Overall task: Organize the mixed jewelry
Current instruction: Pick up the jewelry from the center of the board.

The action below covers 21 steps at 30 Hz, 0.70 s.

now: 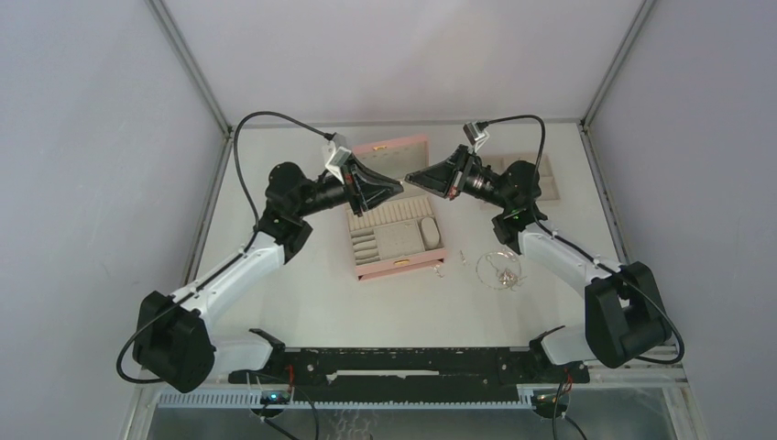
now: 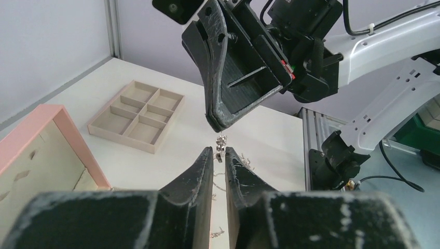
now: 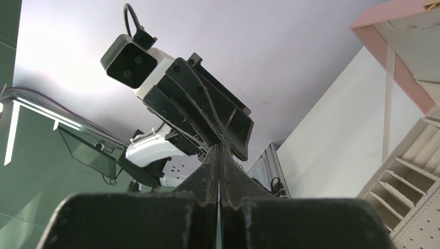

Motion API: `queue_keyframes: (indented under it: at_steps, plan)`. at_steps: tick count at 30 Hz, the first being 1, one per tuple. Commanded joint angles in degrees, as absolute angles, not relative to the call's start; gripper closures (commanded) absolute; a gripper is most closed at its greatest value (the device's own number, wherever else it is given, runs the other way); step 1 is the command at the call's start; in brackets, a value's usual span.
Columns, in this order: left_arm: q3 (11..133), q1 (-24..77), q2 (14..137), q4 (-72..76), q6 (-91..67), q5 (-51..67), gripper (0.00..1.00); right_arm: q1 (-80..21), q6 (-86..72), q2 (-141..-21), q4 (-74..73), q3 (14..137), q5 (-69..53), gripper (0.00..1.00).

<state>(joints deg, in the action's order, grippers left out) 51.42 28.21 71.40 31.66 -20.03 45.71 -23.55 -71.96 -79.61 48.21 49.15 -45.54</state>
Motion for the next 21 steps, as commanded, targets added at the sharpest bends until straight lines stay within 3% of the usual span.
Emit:
queue_keyframes:
  at_steps: [1, 9, 21]
  plan:
    - [53.68, 28.41, 71.65, 34.32, -20.49, 46.84, 0.82, -22.81, -73.04, -79.58, 52.23, 51.06, -45.62, 1.00]
    - [54.39, 28.34, 72.33, 35.59, -21.92, 46.04, 0.77, -22.64, -73.39, -80.48, 52.50, 51.45, -46.32, 1.00]
    - [54.48, 28.39, 72.32, 36.54, -23.05, 45.51, 0.78, -22.68, -73.05, -81.61, 51.74, 52.54, -47.42, 1.00]
